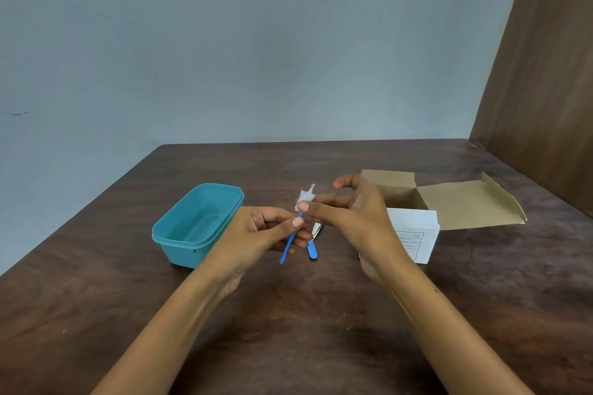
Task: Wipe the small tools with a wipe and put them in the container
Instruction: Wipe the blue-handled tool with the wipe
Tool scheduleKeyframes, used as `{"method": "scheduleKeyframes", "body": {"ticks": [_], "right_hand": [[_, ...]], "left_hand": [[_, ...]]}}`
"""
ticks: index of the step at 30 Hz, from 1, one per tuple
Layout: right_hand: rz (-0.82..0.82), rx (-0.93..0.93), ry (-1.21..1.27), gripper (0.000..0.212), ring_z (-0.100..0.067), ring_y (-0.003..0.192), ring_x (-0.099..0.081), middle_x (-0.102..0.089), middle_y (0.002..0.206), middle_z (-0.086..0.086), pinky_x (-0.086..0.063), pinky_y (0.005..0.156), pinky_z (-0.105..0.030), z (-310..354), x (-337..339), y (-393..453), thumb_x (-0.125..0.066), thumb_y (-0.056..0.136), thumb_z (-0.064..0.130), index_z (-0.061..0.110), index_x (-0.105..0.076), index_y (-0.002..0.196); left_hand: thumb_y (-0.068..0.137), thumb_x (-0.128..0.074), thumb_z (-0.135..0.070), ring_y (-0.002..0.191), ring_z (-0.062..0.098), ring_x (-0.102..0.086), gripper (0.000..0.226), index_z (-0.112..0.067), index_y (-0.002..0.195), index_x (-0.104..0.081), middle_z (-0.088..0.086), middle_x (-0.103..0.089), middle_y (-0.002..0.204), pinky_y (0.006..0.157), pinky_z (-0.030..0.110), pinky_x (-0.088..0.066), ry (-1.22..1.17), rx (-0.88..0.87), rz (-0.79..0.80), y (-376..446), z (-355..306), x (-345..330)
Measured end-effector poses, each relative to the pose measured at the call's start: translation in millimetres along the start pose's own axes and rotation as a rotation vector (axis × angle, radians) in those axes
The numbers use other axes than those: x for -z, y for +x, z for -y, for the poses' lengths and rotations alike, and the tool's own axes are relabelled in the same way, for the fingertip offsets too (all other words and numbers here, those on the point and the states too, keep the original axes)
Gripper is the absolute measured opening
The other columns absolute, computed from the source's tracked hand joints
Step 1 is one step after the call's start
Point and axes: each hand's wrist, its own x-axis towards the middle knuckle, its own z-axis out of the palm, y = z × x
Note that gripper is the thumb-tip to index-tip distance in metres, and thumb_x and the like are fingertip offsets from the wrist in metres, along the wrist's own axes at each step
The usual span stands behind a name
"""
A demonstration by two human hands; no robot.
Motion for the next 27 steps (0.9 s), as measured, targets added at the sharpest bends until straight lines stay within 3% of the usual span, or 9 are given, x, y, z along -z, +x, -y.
{"method": "scheduleKeyframes", "body": {"ticks": [6,11,17,23,27], "right_hand": [[-0.133,0.019,0.077,0.054,-0.015,0.072,-0.071,-0.074,0.074,-0.004,-0.057,0.078,-0.034,7.0,9.8,3.6,-0.084,0.063,0.007,0.011,-0.047,0.102],[-0.099,-0.003,0.017,0.057,-0.013,0.072,-0.071,-0.074,0.072,0.001,-0.056,0.083,-0.038,6.2,8.3,1.8,-0.085,0.063,0.008,0.008,-0.046,0.104],[-0.1,-0.008,-0.004,0.053,-0.017,0.075,-0.071,-0.075,0.073,-0.001,-0.055,0.085,-0.043,3.2,7.3,2.8,-0.086,0.06,0.011,0.017,-0.047,0.095],[-0.212,0.055,0.169,0.043,-0.014,0.065,-0.07,-0.071,0.066,-0.005,-0.056,0.066,-0.025,10.6,16.1,7.8,-0.083,0.063,0.001,0.013,-0.05,0.086],[-0.123,0.082,0.011,0.028,-0.018,0.07,-0.071,-0.073,0.07,-0.008,-0.059,0.069,-0.029,6.7,13.0,4.9,-0.081,0.067,0.004,0.008,-0.061,0.088]], "left_hand": [[0.083,-0.067,-0.012,0.068,0.017,-0.072,0.012,-0.005,0.086,-0.075,0.009,-0.075,0.073,0.064,0.022,-0.057,0.095,-0.058,-0.031,0.6,2.1,-2.1],[0.082,-0.068,-0.012,0.068,0.015,-0.072,0.007,-0.009,0.083,-0.075,0.006,-0.075,0.071,0.064,0.021,-0.057,0.148,-0.075,-0.07,1.6,4.8,-2.5],[0.083,-0.067,-0.013,0.069,0.014,-0.072,0.008,-0.011,0.085,-0.075,0.004,-0.075,0.072,0.067,0.024,-0.059,0.176,-0.117,-0.095,2.4,4.8,-2.7],[0.082,-0.068,-0.012,0.07,0.013,-0.072,0.008,-0.015,0.084,-0.076,0.003,-0.076,0.073,0.068,0.023,-0.059,0.231,-0.148,-0.075,1.0,4.8,-3.1],[0.083,-0.067,-0.011,0.066,0.013,-0.071,0.009,-0.012,0.081,-0.076,0.006,-0.074,0.07,0.062,0.021,-0.057,0.191,-0.177,-0.162,2.7,5.1,-2.1]]}}
